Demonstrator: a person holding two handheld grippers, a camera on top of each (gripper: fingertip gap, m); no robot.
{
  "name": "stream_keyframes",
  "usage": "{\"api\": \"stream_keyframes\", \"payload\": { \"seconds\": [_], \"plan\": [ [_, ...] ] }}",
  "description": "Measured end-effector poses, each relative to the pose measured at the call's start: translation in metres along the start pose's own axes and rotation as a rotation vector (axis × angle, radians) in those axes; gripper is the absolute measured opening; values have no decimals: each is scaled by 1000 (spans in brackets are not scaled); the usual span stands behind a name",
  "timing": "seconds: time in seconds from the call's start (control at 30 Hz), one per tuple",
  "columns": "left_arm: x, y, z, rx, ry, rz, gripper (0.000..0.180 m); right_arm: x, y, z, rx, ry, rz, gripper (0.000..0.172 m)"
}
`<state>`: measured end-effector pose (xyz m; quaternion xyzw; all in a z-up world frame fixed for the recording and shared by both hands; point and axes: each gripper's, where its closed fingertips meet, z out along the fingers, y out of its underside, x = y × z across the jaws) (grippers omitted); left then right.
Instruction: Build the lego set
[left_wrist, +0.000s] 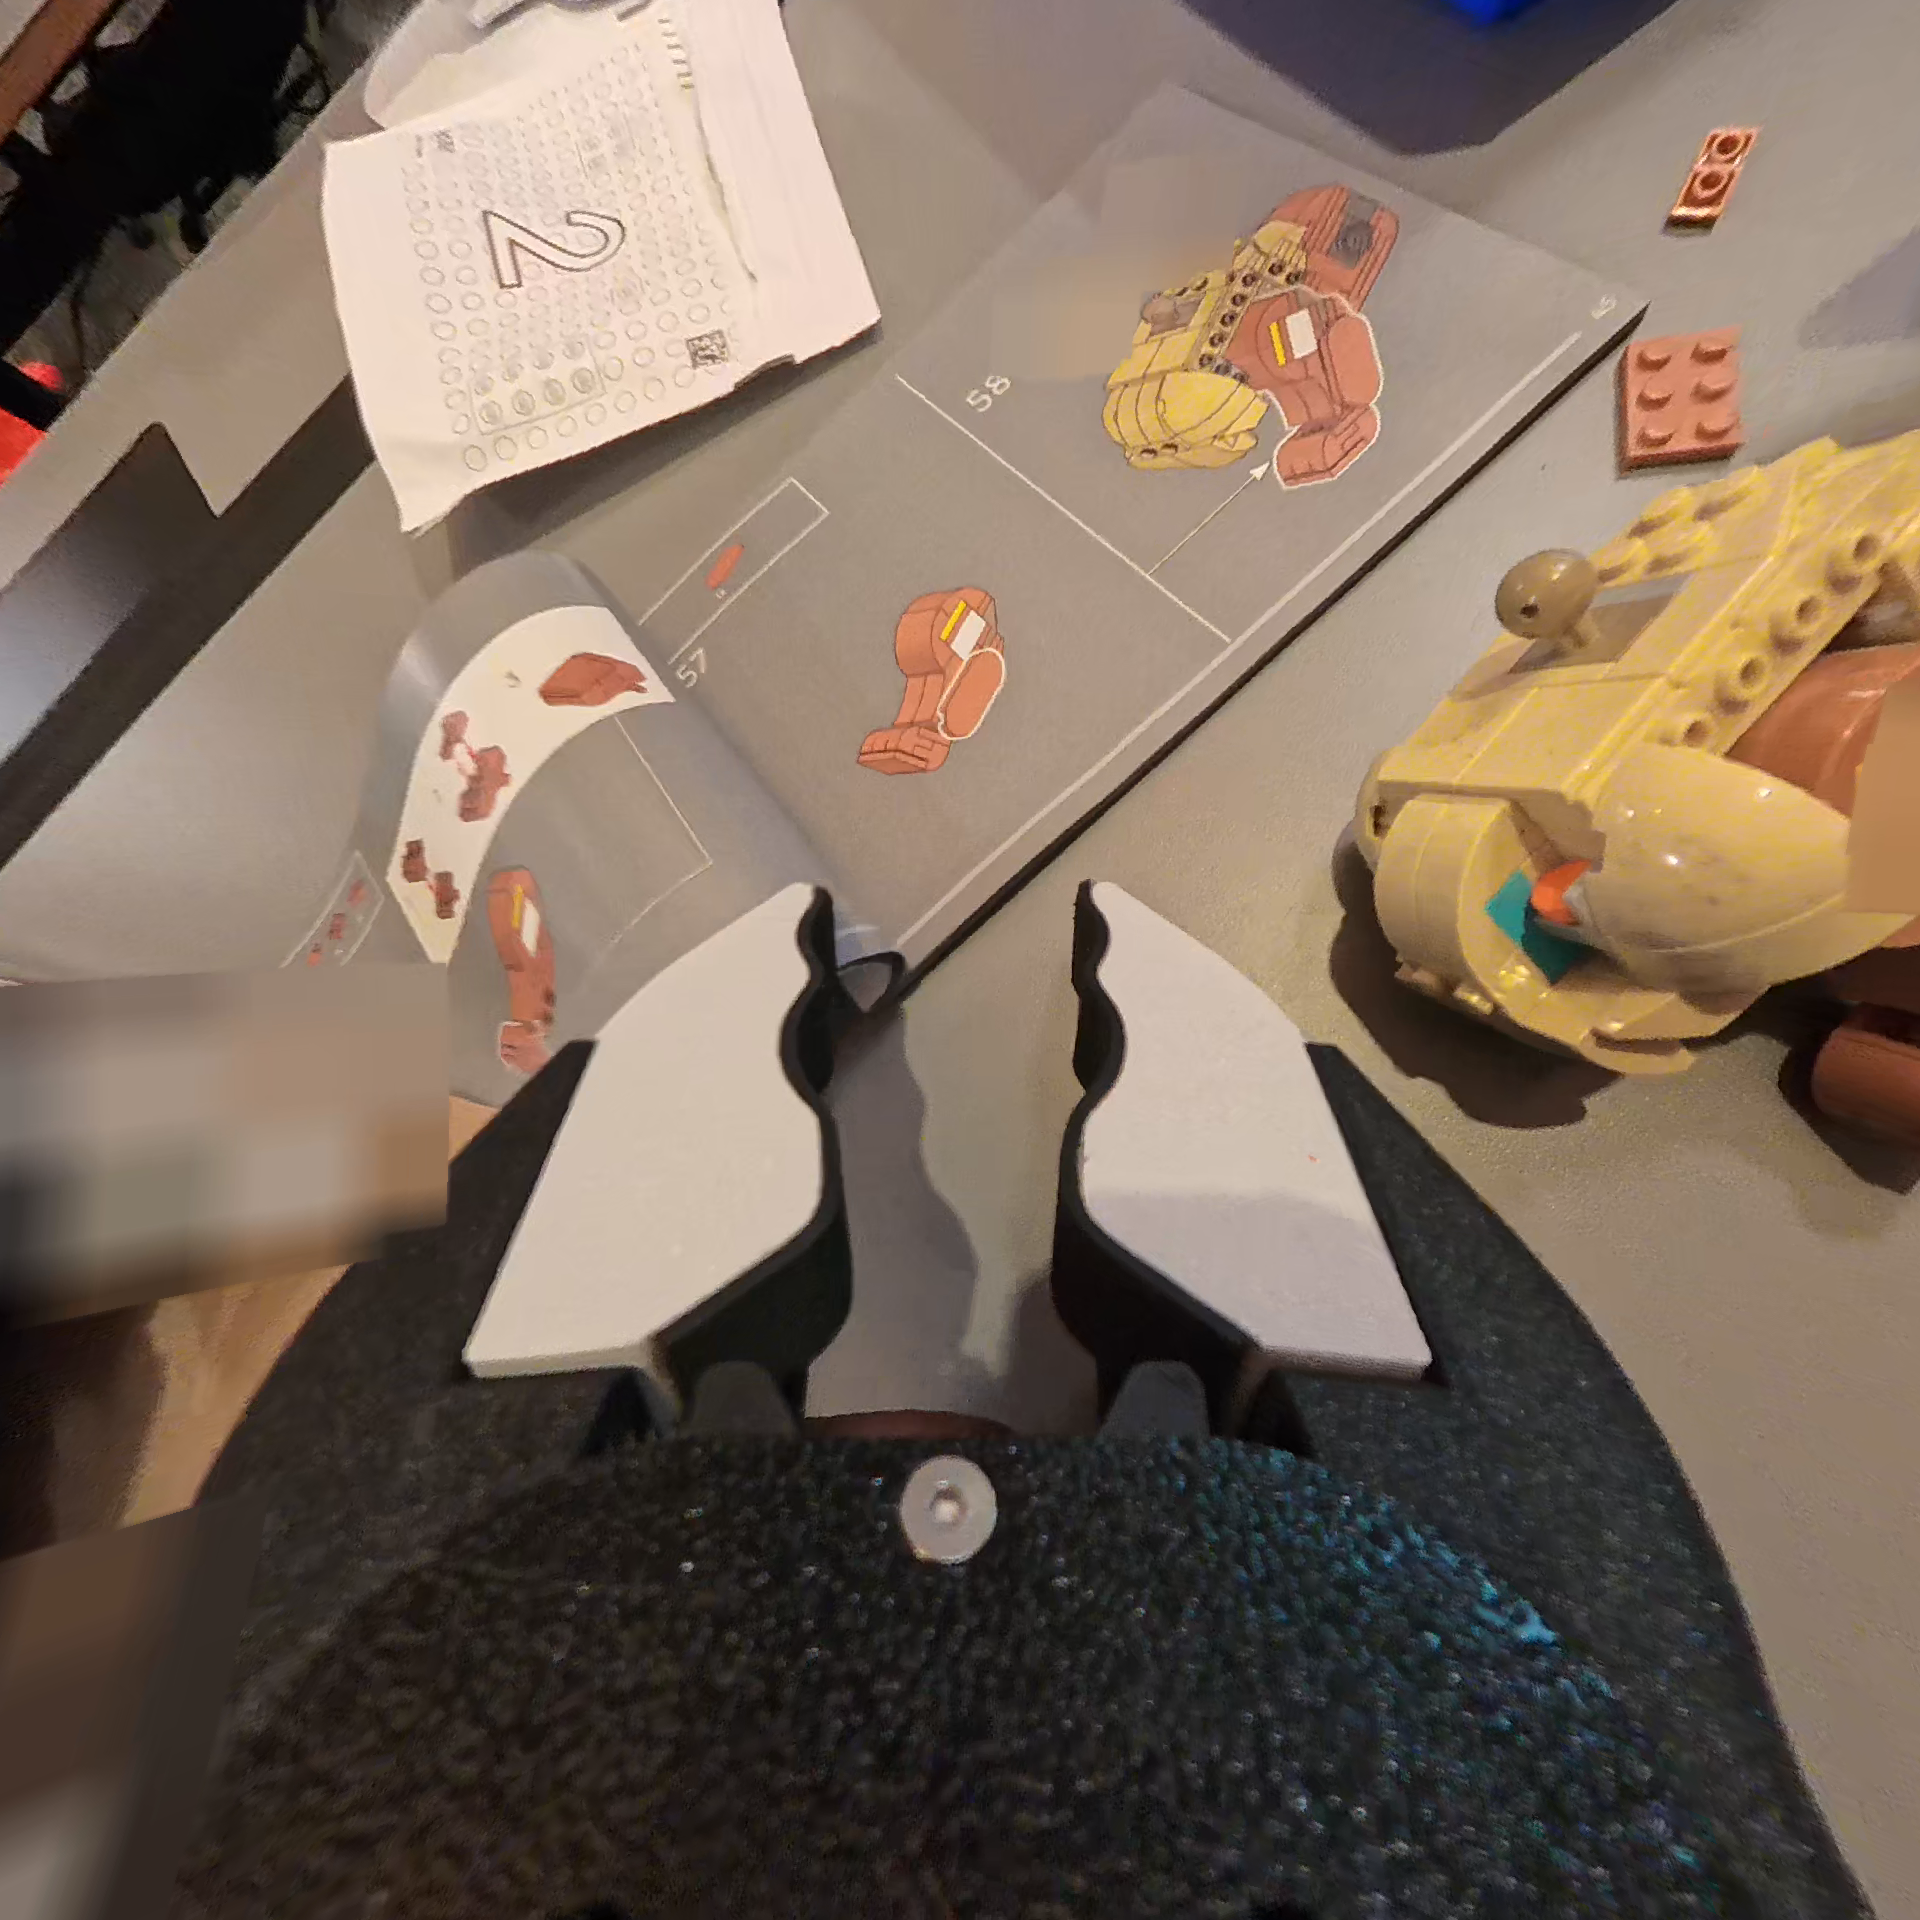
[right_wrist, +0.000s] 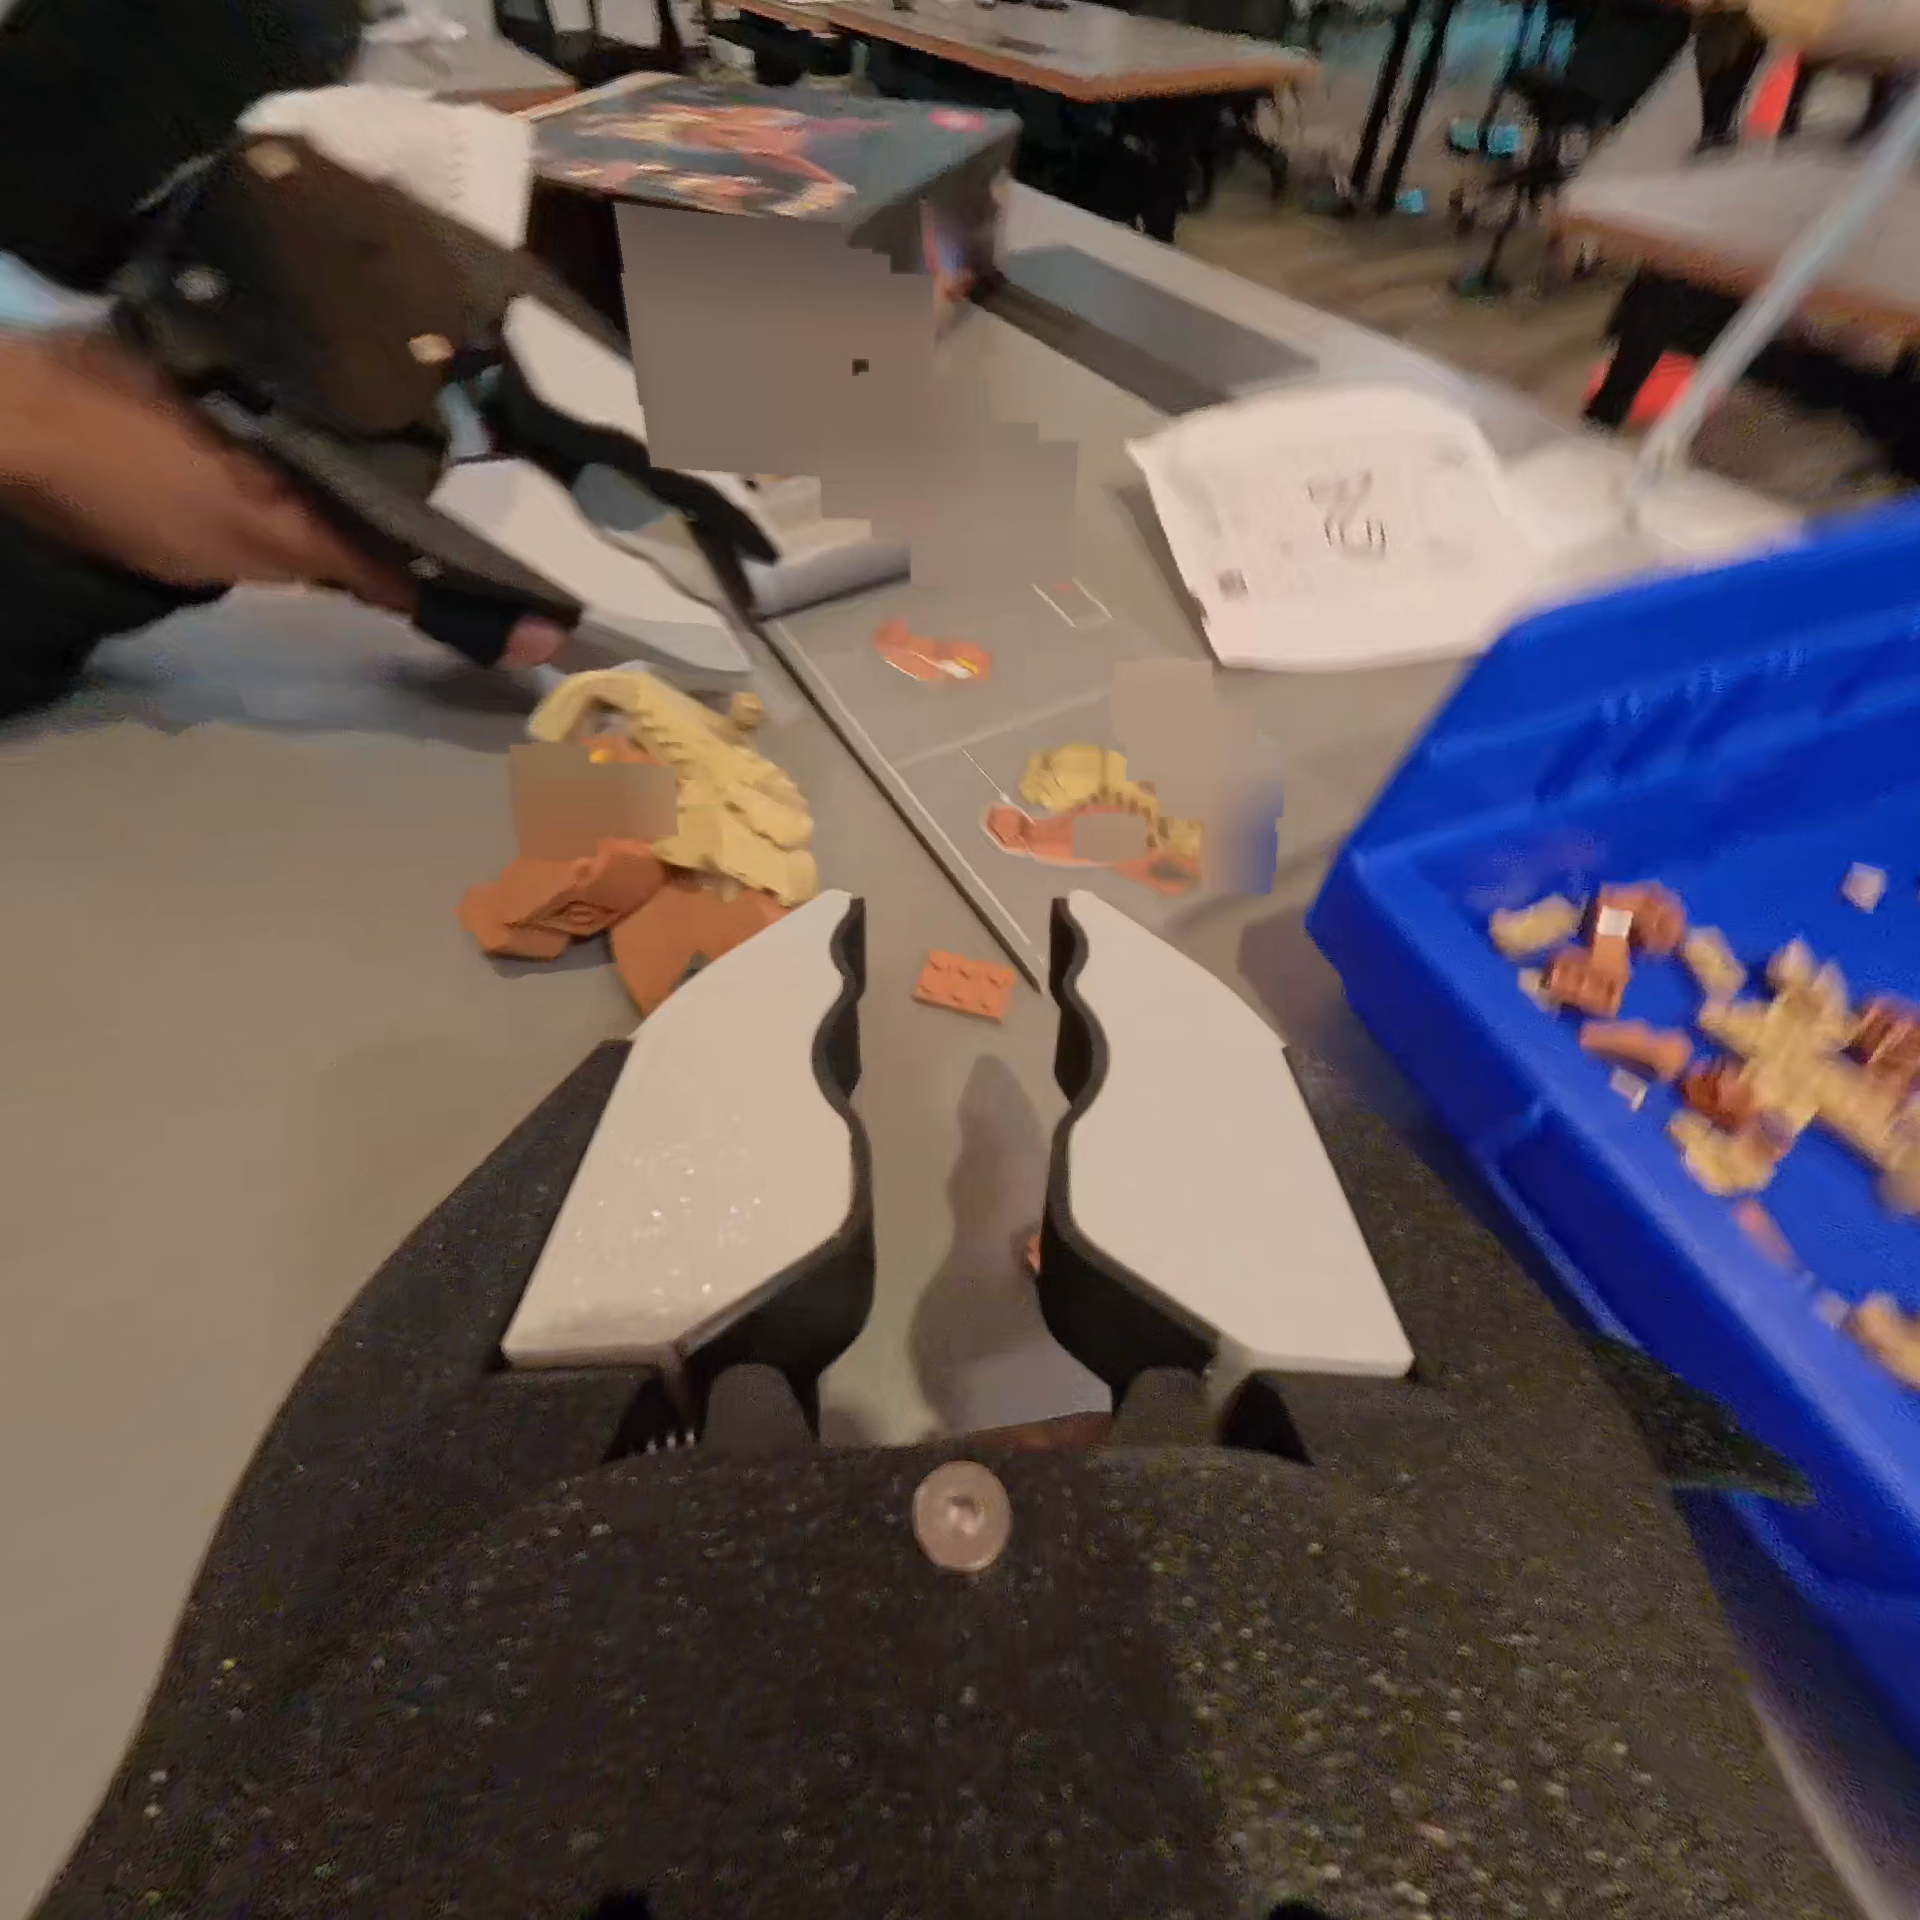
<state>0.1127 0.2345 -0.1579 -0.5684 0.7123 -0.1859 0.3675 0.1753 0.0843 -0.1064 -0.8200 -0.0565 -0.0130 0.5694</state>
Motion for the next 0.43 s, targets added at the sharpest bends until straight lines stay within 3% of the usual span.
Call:
{"api": "stream_keyframes", "payload": {
  "seconds": [0.13, 0.27, 0.43],
  "plan": [
    [-14, -3, -7, -109, -113, 111, 58, -58, -43, -17, 80, -49, -473, 34],
    [-20, -15, -15, -245, -247, 304, 62, -126, -54, -21, 28, -163, -844, 30],
    [-2, -44, -23, -311, -335, 503, 66, -173, -52, -19, -77, -186, -1109, 37]
  ]
}}
